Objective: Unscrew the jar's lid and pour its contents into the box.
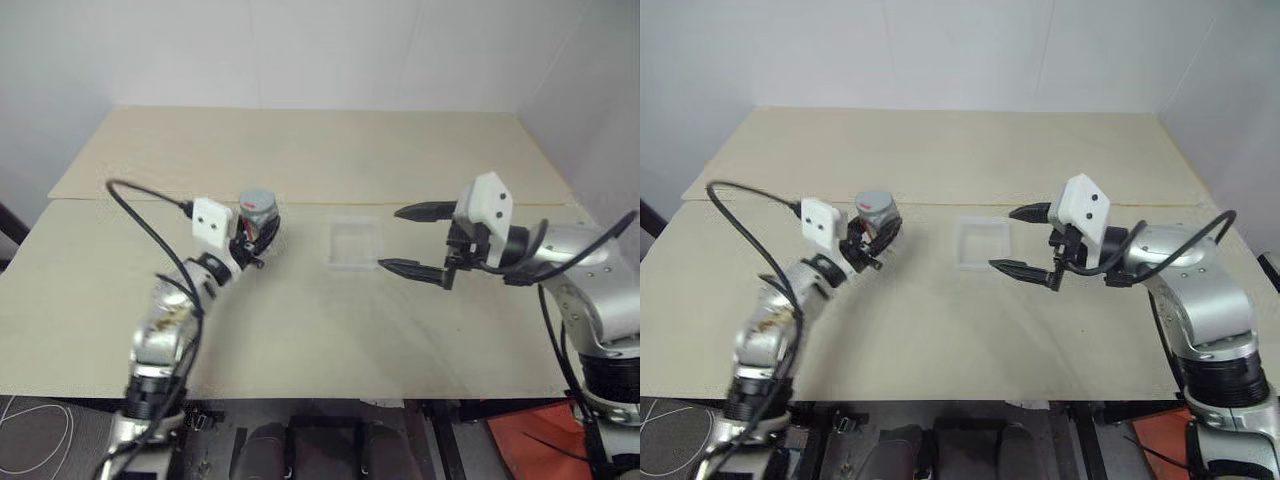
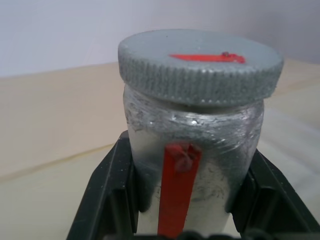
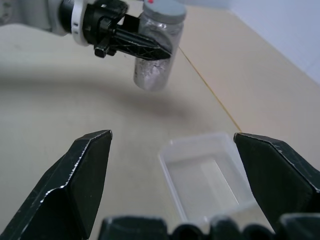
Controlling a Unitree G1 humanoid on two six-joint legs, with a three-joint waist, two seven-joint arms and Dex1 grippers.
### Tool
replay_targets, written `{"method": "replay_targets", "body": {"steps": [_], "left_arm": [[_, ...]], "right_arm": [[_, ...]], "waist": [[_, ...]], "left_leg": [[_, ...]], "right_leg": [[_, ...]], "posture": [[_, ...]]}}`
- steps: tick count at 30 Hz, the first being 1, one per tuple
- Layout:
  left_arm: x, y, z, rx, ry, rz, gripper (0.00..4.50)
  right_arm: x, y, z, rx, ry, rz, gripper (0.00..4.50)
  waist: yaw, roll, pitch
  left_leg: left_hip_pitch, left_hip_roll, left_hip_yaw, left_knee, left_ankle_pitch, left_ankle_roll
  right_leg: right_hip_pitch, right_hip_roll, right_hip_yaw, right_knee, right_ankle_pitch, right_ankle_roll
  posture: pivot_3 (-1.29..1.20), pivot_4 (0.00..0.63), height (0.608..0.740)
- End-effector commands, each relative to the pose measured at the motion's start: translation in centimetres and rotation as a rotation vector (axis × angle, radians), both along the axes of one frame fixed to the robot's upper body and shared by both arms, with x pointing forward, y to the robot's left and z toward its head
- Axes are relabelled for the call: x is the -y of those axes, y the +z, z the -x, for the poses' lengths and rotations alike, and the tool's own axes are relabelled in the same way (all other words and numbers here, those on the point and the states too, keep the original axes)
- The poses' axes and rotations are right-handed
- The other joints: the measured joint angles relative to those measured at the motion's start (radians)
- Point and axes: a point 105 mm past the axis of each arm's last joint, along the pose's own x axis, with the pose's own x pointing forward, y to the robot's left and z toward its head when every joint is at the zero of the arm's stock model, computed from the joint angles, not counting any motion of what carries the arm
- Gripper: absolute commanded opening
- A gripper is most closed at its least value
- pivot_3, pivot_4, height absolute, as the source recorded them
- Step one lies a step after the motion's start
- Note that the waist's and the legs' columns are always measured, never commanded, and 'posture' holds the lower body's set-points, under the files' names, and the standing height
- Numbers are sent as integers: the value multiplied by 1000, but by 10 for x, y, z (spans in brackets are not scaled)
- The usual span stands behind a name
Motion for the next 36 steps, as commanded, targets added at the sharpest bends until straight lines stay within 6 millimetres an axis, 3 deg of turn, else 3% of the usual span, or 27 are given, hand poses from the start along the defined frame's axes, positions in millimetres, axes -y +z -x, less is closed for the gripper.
{"method": "replay_targets", "body": {"steps": [1, 4, 11, 17, 25, 28, 31, 36], "left_arm": [[14, 15, 22, -53, -342, -59, 1905], [18, 18, 39, -62, -568, -170, 1905], [31, 35, 31, 47, -687, -180, 1905], [40, 38, 31, 79, -735, -163, 1905], [38, 37, 32, 86, -739, -164, 1905], [38, 37, 34, 91, -744, -168, 1905], [38, 39, 36, 101, -753, -169, 1905], [39, 41, 41, 104, -795, -170, 1905]], "right_arm": [[-19, 18, 3, 20, 73, -59, 4500], [-38, 28, 1, 15, 117, -107, 4500], [-75, 48, -1, -15, 181, -192, 4500], [-87, 52, -2, -19, 196, -205, 4500], [-96, 42, -3, -58, 215, -173, 4500], [-98, 42, -4, -71, 220, -181, 3892], [-99, 43, -4, -83, 237, -189, 2905], [-99, 48, 2, -88, 311, -210, 2757]], "waist": [[-2, 0, 0], [-6, 0, 0], [-5, 0, 0], [-7, 0, 0], [-13, 0, 0], [-14, 0, 0], [-14, 0, 0], [-13, 0, 0]], "left_leg": [[0, 0, 0, 0, 0, 0], [0, 0, 0, 0, 0, -1], [-2, 0, 0, 0, 1, -1], [-5, -1, 0, 0, 1, -1], [-6, 0, 0, 0, 0, 0], [-6, 0, -1, 0, 0, 0], [-6, 0, -1, 0, 0, 0], [-6, 0, -1, 0, 0, 0]], "right_leg": [[0, 0, 0, 0, 0, 0], [0, 1, 0, 0, 0, 0], [-1, 1, 0, 1, 0, 0], [-2, 1, -1, 3, 0, 1], [-2, 1, -1, 3, 0, 1], [-2, 2, -1, 3, 0, 1], [-3, 2, -1, 3, 0, 1], [-2, 2, -2, 3, 0, 1]], "posture": [[0, 150, 740], [0, 150, 740], [0, 150, 740], [0, 150, 740], [0, 150, 740], [0, 150, 740], [0, 150, 740], [0, 150, 740]]}}
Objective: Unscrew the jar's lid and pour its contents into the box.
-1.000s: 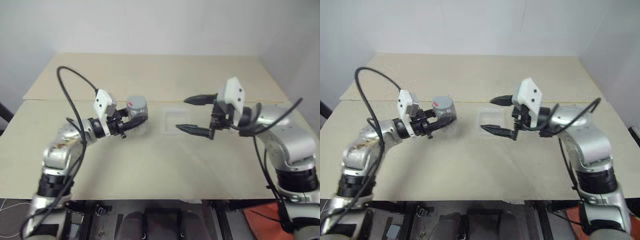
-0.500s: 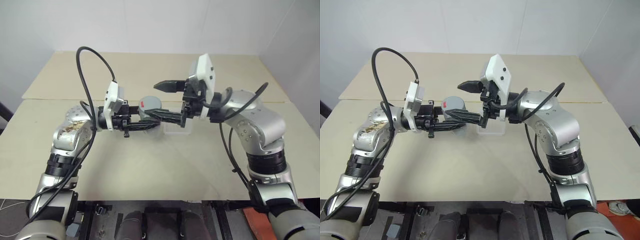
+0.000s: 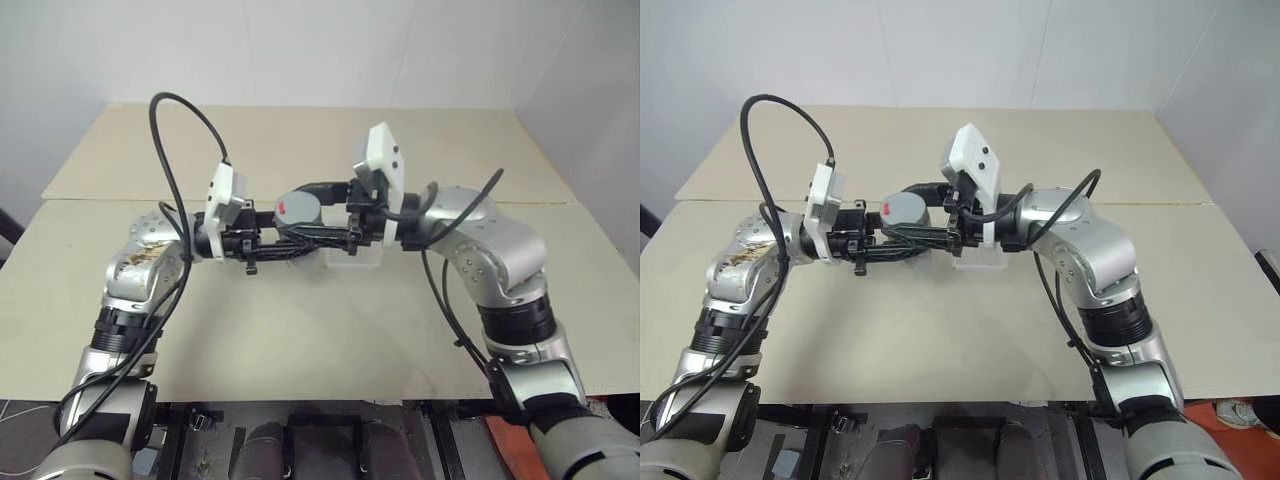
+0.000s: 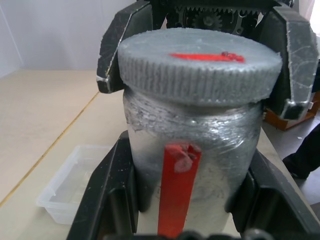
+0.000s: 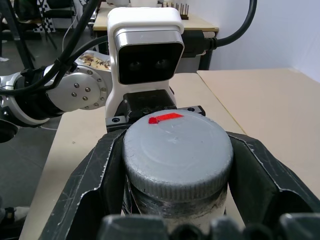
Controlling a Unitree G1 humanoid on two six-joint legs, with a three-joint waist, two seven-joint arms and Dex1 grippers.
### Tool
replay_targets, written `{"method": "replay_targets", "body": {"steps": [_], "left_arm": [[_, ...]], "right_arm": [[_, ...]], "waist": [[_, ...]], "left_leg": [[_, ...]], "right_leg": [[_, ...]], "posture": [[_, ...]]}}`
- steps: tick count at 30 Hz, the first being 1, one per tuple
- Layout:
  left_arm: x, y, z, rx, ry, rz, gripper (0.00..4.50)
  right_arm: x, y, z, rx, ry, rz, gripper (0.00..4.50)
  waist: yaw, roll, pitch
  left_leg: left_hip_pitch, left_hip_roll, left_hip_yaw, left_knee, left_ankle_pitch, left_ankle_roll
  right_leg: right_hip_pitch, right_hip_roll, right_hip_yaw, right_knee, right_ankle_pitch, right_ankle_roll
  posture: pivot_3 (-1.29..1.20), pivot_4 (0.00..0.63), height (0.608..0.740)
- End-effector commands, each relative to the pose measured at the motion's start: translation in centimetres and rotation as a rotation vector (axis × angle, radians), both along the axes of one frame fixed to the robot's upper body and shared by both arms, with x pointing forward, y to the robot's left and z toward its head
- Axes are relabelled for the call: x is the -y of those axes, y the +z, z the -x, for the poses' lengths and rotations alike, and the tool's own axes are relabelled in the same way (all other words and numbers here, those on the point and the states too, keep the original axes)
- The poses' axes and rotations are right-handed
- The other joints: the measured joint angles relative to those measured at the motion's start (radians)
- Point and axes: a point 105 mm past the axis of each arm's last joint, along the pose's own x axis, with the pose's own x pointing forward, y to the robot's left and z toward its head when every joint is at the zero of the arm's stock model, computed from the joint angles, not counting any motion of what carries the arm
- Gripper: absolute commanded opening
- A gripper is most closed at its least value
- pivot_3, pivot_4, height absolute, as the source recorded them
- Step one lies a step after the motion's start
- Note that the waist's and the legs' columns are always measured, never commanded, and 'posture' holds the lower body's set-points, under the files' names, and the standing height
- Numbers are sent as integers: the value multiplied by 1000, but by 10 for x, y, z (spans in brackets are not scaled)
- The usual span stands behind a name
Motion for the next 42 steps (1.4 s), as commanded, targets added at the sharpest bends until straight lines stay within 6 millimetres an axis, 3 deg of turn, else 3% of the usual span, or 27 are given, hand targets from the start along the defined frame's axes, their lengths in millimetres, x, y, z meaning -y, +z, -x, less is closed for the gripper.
{"method": "replay_targets", "body": {"steps": [1, 9, 14, 16, 21, 27, 34, 38, 42], "left_arm": [[5, 14, 14, 63, -98, 1, 1905], [10, 19, 46, 45, -394, -40, 1905], [14, 15, 54, 42, -455, -70, 1905], [14, 15, 54, 42, -454, -70, 1905], [12, 14, 51, 41, -420, -61, 1905], [2, 14, 41, 29, -319, -39, 1905], [-11, 7, 24, 30, -165, -59, 1905], [-10, 7, 15, 29, -104, -51, 1905], [-7, 6, 13, 28, -96, -48, 1905]], "right_arm": [[4, 19, 10, 55, 83, -48, 2757], [10, 19, 41, 38, 615, 27, 2757], [6, 16, 38, 56, 710, 53, 2757], [3, 15, 34, 68, 695, 52, 2757], [2, 16, 23, 79, 587, 15, 4426], [20, 20, 17, 117, 382, -48, 4473], [39, 20, 28, 149, 202, -66, 4473], [36, 22, 34, 153, 141, -79, 4473], [20, 18, 36, 152, 99, -66, 4473]], "waist": [[0, 0, 0], [-1, 0, 0], [-2, 0, 0], [-2, 0, 0], [-2, 0, 0], [2, 0, 0], [0, 0, 0], [-2, 0, 0], [-2, 0, 0]], "left_leg": [[0, 0, 0, 0, 0, 0], [0, 0, 0, 0, 0, 0], [0, 0, 0, 1, 0, 0], [0, 0, 0, 1, 0, 0], [0, 0, 0, 1, 1, -2], [-1, 0, -1, 1, 2, -3], [-1, 1, -1, 1, 2, -3], [-1, 1, -1, 1, 1, -2], [-1, 1, -1, 1, 1, -2]], "right_leg": [[0, 0, 0, 0, 0, 0], [0, 1, 0, 0, 0, 0], [0, 1, 0, 0, 0, 0], [0, 1, 0, 0, 0, 0], [0, 1, 0, 1, 0, 0], [0, 1, 0, 0, 0, 0], [-1, 1, 0, 1, 0, 0], [-1, 1, 0, 0, 0, 0], [-1, 1, 0, 1, 0, 0]], "posture": [[0, 150, 740], [0, 150, 740], [0, 150, 740], [0, 150, 740], [0, 150, 740], [0, 150, 740], [0, 150, 740], [0, 150, 740], [0, 150, 740]]}}
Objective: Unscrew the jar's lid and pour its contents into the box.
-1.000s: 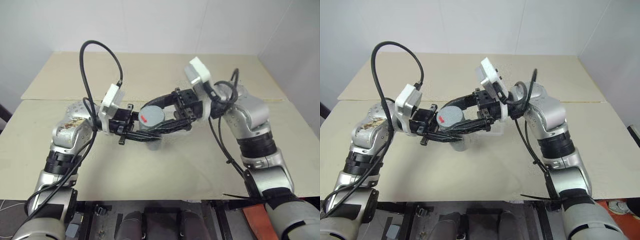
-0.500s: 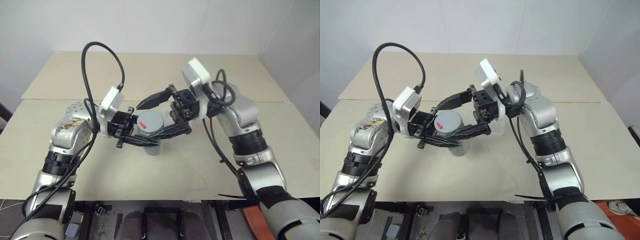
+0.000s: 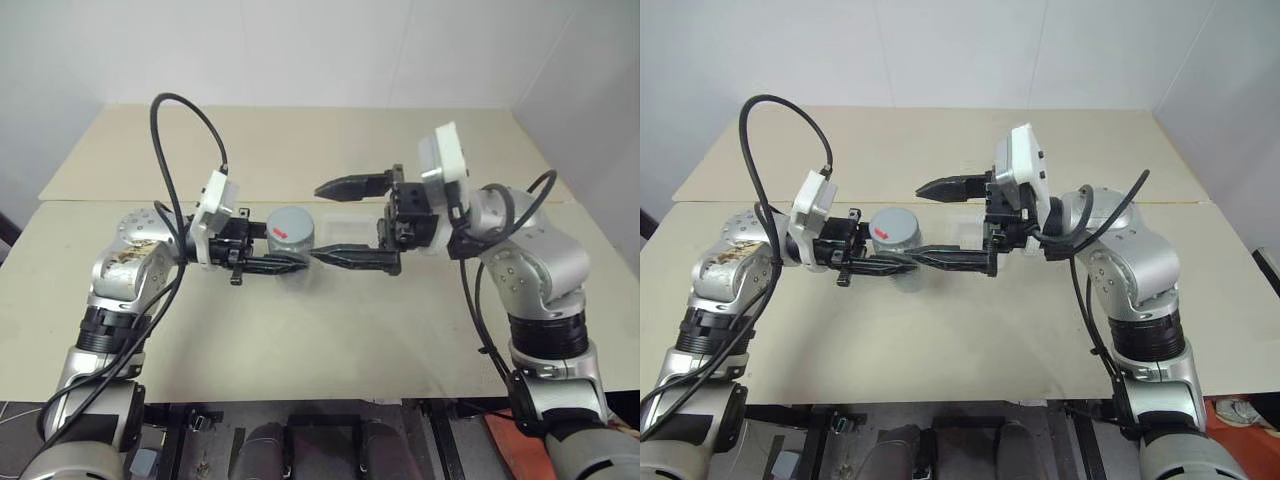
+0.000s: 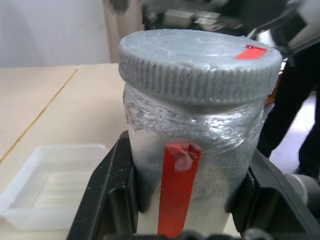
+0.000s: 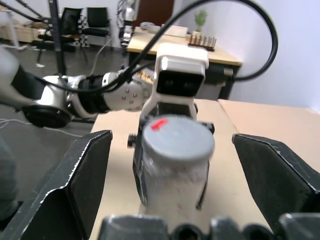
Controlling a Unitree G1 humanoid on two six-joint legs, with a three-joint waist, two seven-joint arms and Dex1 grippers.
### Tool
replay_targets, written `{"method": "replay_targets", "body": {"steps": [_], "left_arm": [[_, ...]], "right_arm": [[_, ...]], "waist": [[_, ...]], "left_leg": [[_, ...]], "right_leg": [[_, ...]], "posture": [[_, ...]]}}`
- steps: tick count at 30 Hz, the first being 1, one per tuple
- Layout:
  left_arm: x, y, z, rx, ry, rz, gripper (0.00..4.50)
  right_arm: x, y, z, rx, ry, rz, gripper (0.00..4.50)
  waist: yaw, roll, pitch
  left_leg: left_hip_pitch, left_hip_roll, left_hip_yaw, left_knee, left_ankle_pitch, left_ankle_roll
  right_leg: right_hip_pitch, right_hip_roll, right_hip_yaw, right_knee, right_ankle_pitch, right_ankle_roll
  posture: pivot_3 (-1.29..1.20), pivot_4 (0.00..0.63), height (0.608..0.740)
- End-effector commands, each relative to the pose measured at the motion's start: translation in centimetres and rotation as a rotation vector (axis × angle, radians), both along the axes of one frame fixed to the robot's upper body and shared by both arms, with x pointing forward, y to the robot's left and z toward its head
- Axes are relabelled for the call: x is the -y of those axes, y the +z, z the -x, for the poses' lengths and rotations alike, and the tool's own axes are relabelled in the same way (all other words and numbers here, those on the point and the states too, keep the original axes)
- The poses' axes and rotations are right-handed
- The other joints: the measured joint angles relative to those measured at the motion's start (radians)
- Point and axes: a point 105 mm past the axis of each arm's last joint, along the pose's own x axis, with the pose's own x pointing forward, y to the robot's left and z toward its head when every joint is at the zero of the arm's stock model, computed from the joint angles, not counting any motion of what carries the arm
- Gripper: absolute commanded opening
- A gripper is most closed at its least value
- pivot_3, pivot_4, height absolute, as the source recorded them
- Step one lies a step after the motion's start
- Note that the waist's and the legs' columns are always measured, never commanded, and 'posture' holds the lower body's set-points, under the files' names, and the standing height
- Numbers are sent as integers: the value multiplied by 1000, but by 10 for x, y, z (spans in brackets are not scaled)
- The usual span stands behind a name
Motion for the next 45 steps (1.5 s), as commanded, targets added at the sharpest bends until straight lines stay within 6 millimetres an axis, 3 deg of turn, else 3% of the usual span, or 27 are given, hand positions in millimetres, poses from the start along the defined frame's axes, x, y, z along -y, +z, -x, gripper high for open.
{"method": "replay_targets", "body": {"steps": [1, 6, 13, 32, 45], "left_arm": [[3, 11, 0, 53, 1, 23, 1905], [5, 12, 2, 58, -1, 34, 1905], [4, 13, 5, 62, 8, 43, 1905], [-3, 14, 9, 67, 12, 48, 1905], [-7, 15, 8, 75, 27, 44, 1905]], "right_arm": [[-17, 5, 4, 28, -39, -14, 4473], [-37, 2, -13, 6, -116, -25, 4473], [-44, 2, -25, -6, -156, -28, 4473], [12, 9, -45, -31, -298, -52, 4473], [34, 4, -51, -31, -361, -25, 4473]], "waist": [[0, 0, 0], [-1, 0, 0], [2, 0, 0], [1, 0, 0], [-3, 0, 0]], "left_leg": [[0, 0, 0, 0, 0, 0], [0, 0, 0, 0, 0, 0], [0, 0, 0, 0, 0, 0], [0, 0, 0, 0, -1, 1], [0, 0, 1, -1, -1, 1]], "right_leg": [[0, 0, 0, 0, 0, 0], [-1, 0, 0, 0, 0, 0], [0, 0, 0, 0, 0, 0], [0, 0, 0, 0, 0, 0], [0, 0, 0, -1, 0, 0]], "posture": [[0, 150, 740], [0, 150, 740], [0, 150, 740], [0, 150, 740], [0, 150, 740]]}}
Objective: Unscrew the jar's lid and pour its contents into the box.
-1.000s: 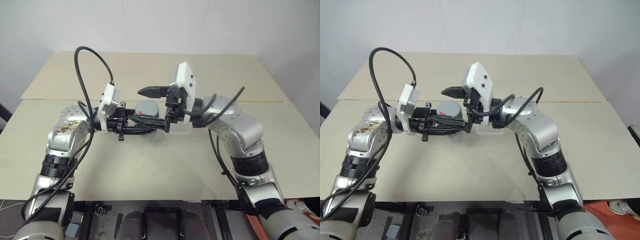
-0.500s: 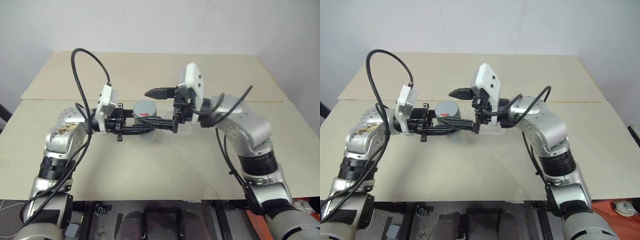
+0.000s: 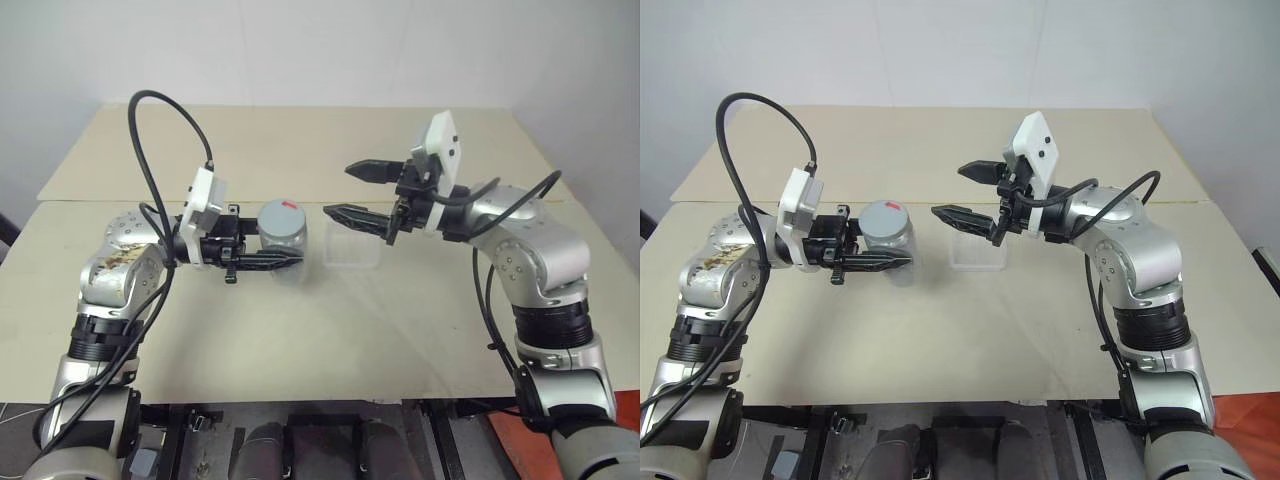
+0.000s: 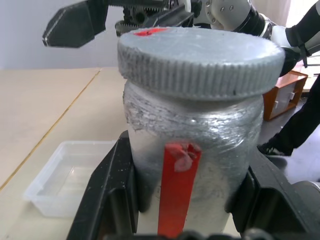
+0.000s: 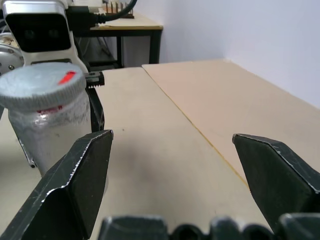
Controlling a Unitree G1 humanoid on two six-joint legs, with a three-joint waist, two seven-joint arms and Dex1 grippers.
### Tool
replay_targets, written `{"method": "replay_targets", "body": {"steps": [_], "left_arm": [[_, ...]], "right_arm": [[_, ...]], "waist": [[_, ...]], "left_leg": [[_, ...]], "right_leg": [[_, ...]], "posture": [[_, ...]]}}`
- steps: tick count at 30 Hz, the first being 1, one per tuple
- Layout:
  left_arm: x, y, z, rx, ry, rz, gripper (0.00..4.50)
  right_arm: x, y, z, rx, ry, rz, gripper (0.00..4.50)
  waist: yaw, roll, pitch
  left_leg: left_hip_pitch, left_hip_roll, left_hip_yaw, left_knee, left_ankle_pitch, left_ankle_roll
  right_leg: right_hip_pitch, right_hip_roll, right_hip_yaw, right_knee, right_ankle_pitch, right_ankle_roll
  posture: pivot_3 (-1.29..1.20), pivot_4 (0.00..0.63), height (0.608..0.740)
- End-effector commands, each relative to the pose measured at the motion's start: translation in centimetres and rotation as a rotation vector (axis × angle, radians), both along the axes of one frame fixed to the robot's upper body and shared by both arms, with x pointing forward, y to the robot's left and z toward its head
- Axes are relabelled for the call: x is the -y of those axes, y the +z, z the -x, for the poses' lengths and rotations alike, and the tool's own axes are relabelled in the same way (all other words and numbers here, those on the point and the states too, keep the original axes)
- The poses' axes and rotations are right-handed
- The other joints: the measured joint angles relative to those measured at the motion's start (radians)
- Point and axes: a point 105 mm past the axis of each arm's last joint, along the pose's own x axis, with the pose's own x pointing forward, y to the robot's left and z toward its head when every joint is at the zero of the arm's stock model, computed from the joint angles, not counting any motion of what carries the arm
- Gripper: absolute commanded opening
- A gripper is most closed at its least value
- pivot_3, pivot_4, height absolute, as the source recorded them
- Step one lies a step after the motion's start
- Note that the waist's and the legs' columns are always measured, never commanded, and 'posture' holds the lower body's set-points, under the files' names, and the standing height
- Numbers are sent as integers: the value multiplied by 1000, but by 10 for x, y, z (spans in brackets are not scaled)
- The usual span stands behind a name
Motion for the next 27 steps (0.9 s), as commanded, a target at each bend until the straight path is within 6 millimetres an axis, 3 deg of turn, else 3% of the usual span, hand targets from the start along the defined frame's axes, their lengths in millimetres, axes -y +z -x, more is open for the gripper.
{"method": "replay_targets", "body": {"steps": [1, 6, 13, 20, 27], "left_arm": [[0, 9, 3, 43, -8, 20, 1905], [3, 8, -3, 43, 14, 32, 1905], [8, 6, -7, 42, 12, 39, 1905], [10, 8, -6, 53, 3, 45, 1905], [11, 8, -3, 55, -4, 46, 1905]], "right_arm": [[7, 16, 5, 71, -4, -17, 4473], [0, 26, 28, 95, 110, -33, 4473], [-30, 25, 51, 96, 244, -47, 4473], [-60, 18, 47, 101, 271, -17, 4473], [-72, 19, 34, 99, 249, -23, 4473]], "waist": [[1, 0, 0], [4, 0, 0], [4, 0, 0], [3, 0, 0], [5, 0, 0]], "left_leg": [[0, 0, 0, 0, 0, 0], [0, 0, 0, 0, 0, 0], [0, 0, -1, 0, 0, 1], [0, 0, -1, 1, 0, 0], [0, 0, -1, 1, 0, 0]], "right_leg": [[0, 0, 0, 0, 0, 0], [0, 0, 0, 0, 0, 0], [1, 0, 0, 0, 0, 0], [0, 0, 0, 1, 0, 0], [0, 0, -1, 1, 0, 0]], "posture": [[0, 150, 740], [0, 150, 740], [0, 150, 740], [0, 150, 740], [0, 150, 740]]}}
